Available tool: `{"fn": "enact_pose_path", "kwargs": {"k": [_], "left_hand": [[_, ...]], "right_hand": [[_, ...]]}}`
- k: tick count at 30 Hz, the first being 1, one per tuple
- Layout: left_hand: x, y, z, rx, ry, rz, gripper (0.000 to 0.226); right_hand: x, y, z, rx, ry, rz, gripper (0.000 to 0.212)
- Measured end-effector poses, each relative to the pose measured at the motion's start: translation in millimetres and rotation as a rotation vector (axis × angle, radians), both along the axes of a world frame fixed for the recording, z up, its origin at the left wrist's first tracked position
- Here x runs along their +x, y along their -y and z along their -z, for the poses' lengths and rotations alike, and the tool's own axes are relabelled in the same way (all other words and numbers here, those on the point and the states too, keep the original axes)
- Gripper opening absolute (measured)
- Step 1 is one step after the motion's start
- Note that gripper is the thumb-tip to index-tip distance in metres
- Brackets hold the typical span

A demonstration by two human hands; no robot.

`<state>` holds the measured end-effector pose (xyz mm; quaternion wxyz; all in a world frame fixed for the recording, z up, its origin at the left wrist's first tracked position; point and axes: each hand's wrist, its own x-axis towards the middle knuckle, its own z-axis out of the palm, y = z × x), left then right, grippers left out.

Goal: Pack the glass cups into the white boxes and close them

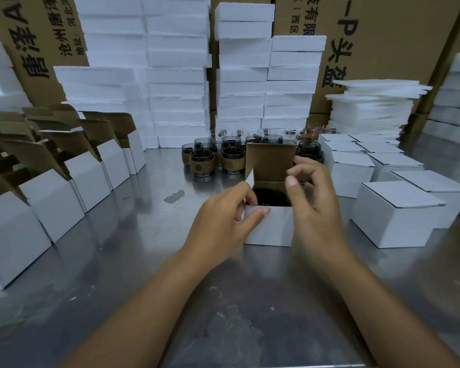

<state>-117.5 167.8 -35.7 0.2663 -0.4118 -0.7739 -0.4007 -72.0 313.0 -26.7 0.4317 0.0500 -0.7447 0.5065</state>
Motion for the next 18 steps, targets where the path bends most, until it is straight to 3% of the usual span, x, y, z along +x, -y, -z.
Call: {"fn": "enact_pose_path", "kwargs": {"k": [3,6,9,12,18], "left_hand": [[0.4,-2.2,-2.7,0.158,0.144,0.079,0.005],[-2.9,-4.5,-5.3,0.366,0.331,0.079,0.018],[-10.1,-6.2,-6.0,0.397,0.570,0.031,0.026],[-15.4,-7.5,-4.7,0.354,0.792,0.043,0.045],[-19.8,-4.0,-1.3,0.391,0.959,0.173,0.045]], "right_hand": [[-5.0,-5.4,-4.2,-0.392,0.006,-0.016,0.015],[-10.5,-14.5,-3.8,-0.619,0.245,-0.045,0.017],[-13.6,-15.7,0.3,-0.631,0.439,-0.130,0.020],[-14.1,-12.1,1.3,-0.614,0.481,-0.139,0.029],[-11.4,-6.0,1.1,-0.569,0.486,-0.158,0.031]]}}
